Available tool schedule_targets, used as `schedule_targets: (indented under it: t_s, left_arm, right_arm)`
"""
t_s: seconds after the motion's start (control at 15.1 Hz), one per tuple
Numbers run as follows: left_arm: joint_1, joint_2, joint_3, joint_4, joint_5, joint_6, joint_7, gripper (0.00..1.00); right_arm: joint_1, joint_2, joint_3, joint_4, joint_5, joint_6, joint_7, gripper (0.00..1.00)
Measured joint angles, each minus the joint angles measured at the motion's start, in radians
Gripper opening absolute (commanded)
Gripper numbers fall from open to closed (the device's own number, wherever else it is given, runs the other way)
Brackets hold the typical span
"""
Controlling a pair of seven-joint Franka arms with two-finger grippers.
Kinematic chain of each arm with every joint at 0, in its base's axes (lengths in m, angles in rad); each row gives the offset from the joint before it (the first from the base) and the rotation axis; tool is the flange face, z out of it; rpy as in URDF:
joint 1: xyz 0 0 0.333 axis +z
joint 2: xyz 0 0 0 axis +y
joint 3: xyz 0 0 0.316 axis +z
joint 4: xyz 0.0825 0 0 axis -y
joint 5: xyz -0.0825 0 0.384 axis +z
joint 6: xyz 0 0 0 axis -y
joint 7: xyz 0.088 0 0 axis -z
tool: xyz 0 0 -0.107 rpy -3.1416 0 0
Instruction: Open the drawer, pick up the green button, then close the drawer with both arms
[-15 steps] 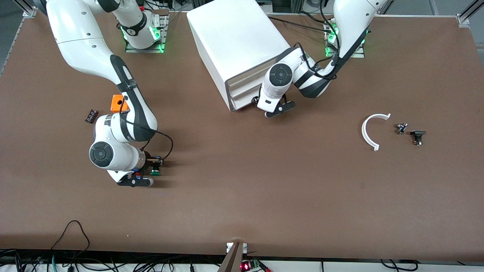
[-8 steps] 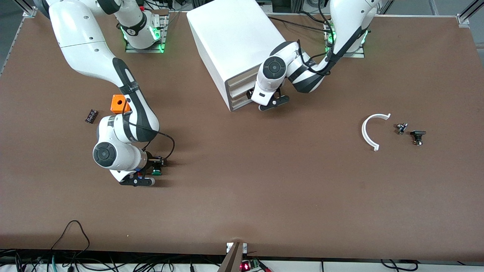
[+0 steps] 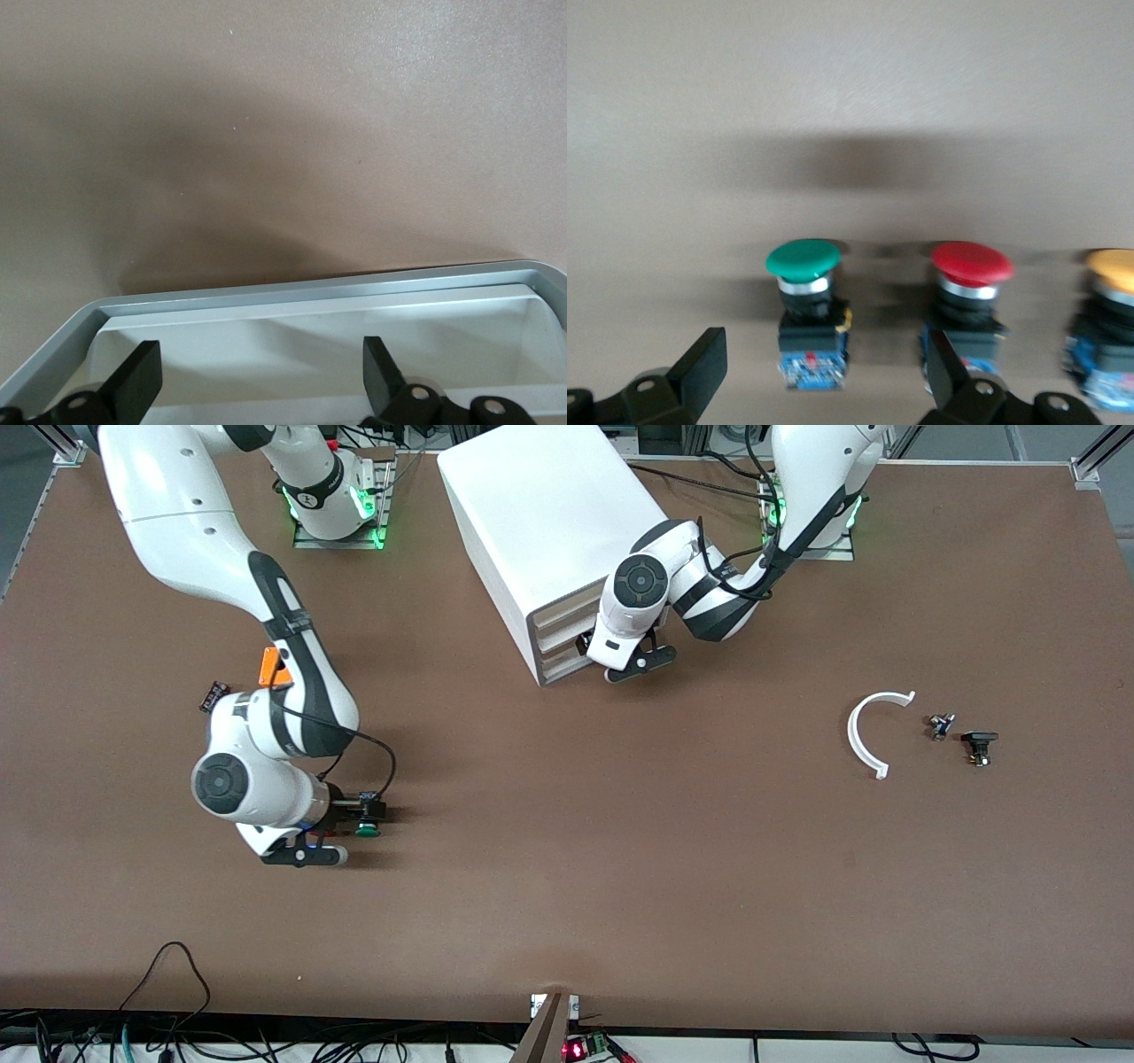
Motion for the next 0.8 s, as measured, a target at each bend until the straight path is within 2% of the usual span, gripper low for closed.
schedule_targets:
  t_s: [0.27, 0.46, 0.6, 0.8]
  left_arm:
    - [0.052, -0.015, -0.008, 0.008, 0.0, 0.003, 0.027, 1.0]
    - [0.135, -0.06, -0.01, 0.024, 0.0, -0.02, 0.148, 1.0]
    - [0.195, -0.087, -0.01, 0.075, 0.0, -0.137, 0.252, 1.0]
    - [0.261, -0.105, -0.009, 0.208, 0.001, -0.362, 0.374, 1.0]
  right_arm:
    - [-0.02, -0.133, -0.034, -0.036, 0.0, -0.068, -0.049, 1.0]
    - [-0.021, -0.259, -0.076, -0.111, 0.0, -0.091, -0.099, 1.0]
    - [-0.022, -0.333, -0.099, -0.133, 0.0, -0.166, -0.103, 1.0]
    - [-0.022, -0.432, -0.108, -0.139, -0.031, -0.262, -0.103, 1.0]
